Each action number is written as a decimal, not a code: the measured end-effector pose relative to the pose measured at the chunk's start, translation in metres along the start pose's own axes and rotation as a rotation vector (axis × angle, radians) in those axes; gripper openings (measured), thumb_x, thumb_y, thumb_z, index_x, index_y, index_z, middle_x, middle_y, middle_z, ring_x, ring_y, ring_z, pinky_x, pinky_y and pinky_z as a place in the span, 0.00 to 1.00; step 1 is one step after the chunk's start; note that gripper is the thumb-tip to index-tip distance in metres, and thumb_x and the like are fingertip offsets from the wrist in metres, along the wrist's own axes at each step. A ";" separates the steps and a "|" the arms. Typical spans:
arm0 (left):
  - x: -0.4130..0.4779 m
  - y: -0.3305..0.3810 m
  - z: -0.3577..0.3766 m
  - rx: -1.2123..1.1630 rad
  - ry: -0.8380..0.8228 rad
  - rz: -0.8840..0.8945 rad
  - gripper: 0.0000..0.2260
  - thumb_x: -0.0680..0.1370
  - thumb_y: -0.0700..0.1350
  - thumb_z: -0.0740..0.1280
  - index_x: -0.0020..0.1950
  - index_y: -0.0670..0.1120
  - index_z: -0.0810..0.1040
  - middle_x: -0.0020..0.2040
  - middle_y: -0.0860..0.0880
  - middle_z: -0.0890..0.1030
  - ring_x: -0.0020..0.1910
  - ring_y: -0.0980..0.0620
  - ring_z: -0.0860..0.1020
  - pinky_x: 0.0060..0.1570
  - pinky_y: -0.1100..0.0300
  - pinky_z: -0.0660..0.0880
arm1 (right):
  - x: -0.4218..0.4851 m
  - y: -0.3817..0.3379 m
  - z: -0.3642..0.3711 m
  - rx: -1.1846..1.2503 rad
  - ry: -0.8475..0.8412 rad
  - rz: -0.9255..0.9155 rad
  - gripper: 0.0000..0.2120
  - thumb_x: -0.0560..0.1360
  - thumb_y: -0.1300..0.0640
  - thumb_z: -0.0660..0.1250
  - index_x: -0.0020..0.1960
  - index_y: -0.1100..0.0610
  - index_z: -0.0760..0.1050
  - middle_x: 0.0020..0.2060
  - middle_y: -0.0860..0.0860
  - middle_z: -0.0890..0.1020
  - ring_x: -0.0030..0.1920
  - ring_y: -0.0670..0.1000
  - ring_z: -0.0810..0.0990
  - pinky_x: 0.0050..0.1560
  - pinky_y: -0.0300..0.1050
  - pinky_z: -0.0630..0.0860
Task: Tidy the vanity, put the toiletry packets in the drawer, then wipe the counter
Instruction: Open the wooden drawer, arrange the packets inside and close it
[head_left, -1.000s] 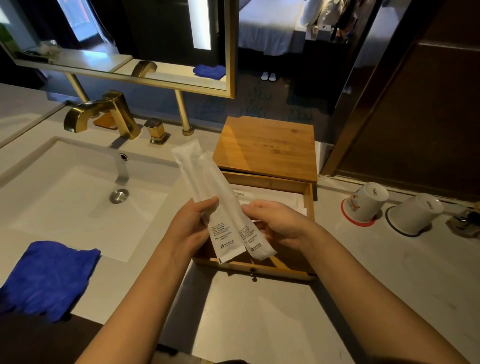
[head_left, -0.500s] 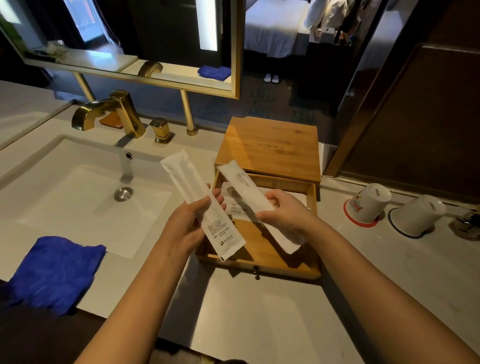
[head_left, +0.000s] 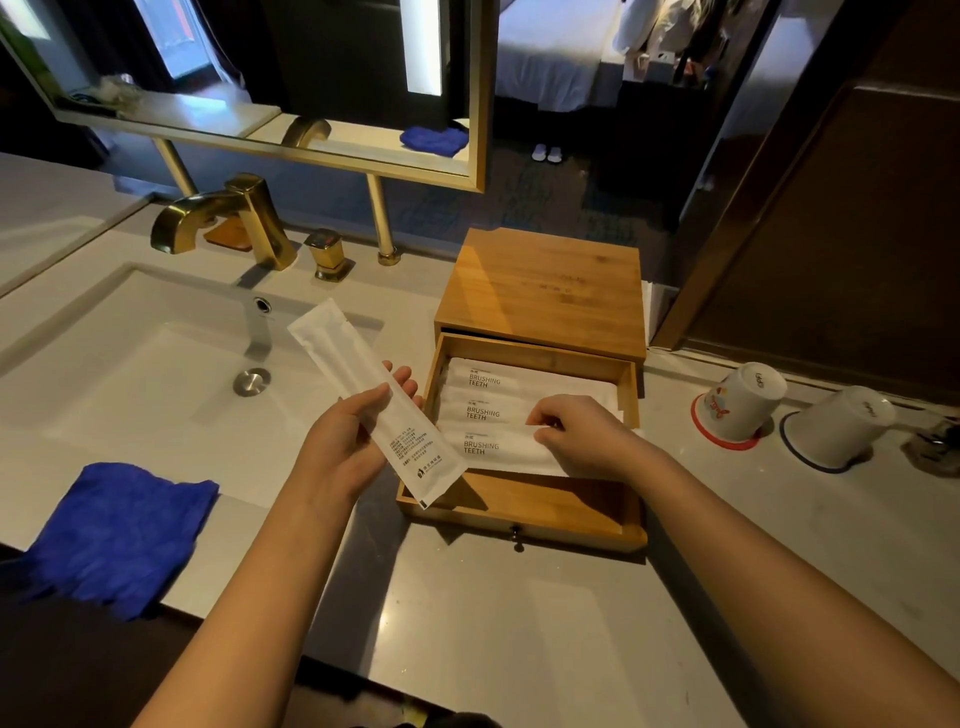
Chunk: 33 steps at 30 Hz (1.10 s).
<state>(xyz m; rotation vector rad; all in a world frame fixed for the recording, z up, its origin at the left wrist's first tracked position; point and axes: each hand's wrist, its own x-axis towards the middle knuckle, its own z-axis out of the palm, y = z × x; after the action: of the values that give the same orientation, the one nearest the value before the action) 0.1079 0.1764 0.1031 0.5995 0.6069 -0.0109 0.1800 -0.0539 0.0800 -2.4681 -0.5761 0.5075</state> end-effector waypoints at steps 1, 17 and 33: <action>0.000 -0.001 -0.001 0.000 -0.002 0.000 0.18 0.74 0.32 0.64 0.62 0.43 0.75 0.46 0.44 0.85 0.54 0.47 0.80 0.46 0.52 0.77 | 0.002 0.000 0.004 0.006 0.010 -0.006 0.09 0.78 0.59 0.61 0.56 0.55 0.76 0.47 0.48 0.76 0.46 0.46 0.75 0.41 0.33 0.70; -0.002 -0.010 0.006 0.011 -0.004 -0.019 0.16 0.75 0.32 0.62 0.62 0.43 0.75 0.55 0.42 0.80 0.57 0.46 0.78 0.53 0.50 0.76 | 0.010 0.016 0.043 -0.215 0.312 -0.109 0.09 0.77 0.61 0.63 0.55 0.56 0.78 0.52 0.52 0.78 0.54 0.51 0.71 0.51 0.39 0.66; 0.004 -0.029 0.019 0.069 -0.075 -0.028 0.08 0.79 0.41 0.61 0.58 0.44 0.74 0.47 0.45 0.85 0.54 0.47 0.80 0.48 0.47 0.78 | -0.013 -0.056 0.011 0.463 0.021 0.062 0.11 0.77 0.51 0.63 0.55 0.55 0.75 0.47 0.50 0.80 0.46 0.48 0.81 0.42 0.41 0.80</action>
<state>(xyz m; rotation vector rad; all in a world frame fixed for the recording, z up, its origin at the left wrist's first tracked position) 0.1160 0.1426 0.0984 0.6550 0.5434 -0.0806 0.1471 -0.0130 0.1073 -2.0507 -0.3285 0.5667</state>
